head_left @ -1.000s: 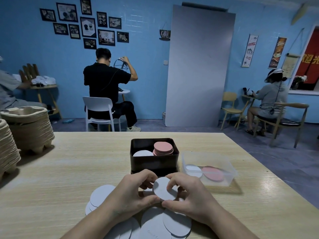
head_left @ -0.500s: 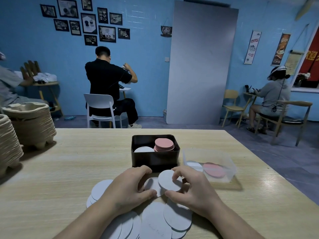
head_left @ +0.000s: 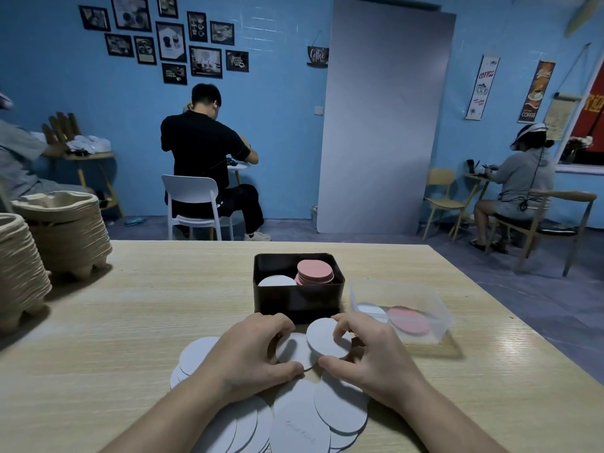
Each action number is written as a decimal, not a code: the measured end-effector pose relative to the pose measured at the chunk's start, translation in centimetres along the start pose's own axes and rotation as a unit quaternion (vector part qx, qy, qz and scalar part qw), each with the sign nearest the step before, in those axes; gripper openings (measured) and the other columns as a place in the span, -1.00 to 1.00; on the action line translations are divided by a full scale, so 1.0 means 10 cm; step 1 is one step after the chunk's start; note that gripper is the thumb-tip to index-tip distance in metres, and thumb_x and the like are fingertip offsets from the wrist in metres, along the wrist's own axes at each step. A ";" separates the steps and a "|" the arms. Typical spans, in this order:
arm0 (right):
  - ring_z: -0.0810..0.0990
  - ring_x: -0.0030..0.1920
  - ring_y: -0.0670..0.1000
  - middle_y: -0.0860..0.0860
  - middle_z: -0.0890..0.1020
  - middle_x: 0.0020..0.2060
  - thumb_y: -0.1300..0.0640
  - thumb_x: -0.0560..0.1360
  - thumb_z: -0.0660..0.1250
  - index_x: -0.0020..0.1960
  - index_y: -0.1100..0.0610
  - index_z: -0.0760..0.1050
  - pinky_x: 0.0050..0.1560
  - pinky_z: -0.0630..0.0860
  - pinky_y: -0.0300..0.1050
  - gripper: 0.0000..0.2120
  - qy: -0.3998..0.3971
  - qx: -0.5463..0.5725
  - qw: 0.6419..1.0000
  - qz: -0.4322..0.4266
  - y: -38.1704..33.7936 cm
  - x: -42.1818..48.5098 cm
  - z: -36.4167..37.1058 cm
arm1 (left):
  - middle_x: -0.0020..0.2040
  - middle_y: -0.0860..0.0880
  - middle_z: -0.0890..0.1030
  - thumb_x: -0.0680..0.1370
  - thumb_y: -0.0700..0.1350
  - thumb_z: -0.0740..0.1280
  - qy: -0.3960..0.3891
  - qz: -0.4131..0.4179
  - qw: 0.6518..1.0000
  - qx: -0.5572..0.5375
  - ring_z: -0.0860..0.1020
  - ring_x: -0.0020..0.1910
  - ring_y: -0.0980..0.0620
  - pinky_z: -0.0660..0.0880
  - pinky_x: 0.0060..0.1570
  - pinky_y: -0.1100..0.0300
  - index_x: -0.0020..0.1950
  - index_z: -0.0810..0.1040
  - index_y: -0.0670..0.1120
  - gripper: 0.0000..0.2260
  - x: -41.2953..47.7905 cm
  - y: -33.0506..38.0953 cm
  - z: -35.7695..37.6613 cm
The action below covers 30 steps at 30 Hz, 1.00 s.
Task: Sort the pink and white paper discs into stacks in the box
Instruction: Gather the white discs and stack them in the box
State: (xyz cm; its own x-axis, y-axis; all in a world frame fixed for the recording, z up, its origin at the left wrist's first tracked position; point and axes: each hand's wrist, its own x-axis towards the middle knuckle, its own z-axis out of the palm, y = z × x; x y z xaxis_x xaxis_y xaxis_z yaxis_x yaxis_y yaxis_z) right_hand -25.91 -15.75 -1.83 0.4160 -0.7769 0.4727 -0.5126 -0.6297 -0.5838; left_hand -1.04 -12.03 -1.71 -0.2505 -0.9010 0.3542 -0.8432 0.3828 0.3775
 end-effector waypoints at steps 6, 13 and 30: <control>0.64 0.01 -0.03 -0.19 0.65 0.02 -0.16 0.30 0.55 -0.13 -0.08 0.44 -0.11 0.61 0.04 -0.66 0.005 -0.004 1.000 0.007 0.03 -0.03 0.00 | -0.18 0.14 0.57 0.38 0.19 0.49 0.092 -0.021 0.992 -0.081 0.56 -0.13 0.09 0.53 -0.13 0.11 -0.11 0.48 0.10 -0.72 -0.08 -0.08 -0.10; 0.61 -0.04 -0.01 -0.20 0.63 0.03 -0.21 0.30 0.54 -0.03 -0.11 0.46 -0.10 0.61 0.04 -0.62 -0.016 -0.017 1.000 0.001 0.03 -0.02 0.01 | -0.12 0.18 0.59 0.41 0.16 0.50 0.137 0.009 0.986 -0.096 0.57 -0.09 0.08 0.53 -0.07 0.12 0.02 0.56 0.09 -0.72 -0.08 -0.02 -0.10; 0.55 0.28 -0.22 -0.19 0.63 0.14 -0.14 0.37 0.58 -0.08 -0.01 0.52 0.09 0.46 -0.35 -0.68 -0.008 0.003 0.998 -0.064 0.00 0.02 0.00 | 0.03 0.19 0.66 0.46 0.10 0.53 0.090 0.048 0.982 -0.158 0.64 0.04 0.12 0.56 0.03 0.15 0.21 0.58 0.06 -0.63 -0.03 0.09 -0.07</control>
State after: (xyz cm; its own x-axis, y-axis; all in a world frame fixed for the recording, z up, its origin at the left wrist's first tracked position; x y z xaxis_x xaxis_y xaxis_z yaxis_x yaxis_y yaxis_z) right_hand -25.81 -15.92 -1.71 0.4898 -0.6893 0.5338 -0.4497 -0.7243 -0.5227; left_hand -1.41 -11.29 -0.91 -0.2098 -0.8184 0.5351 -0.6227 0.5337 0.5721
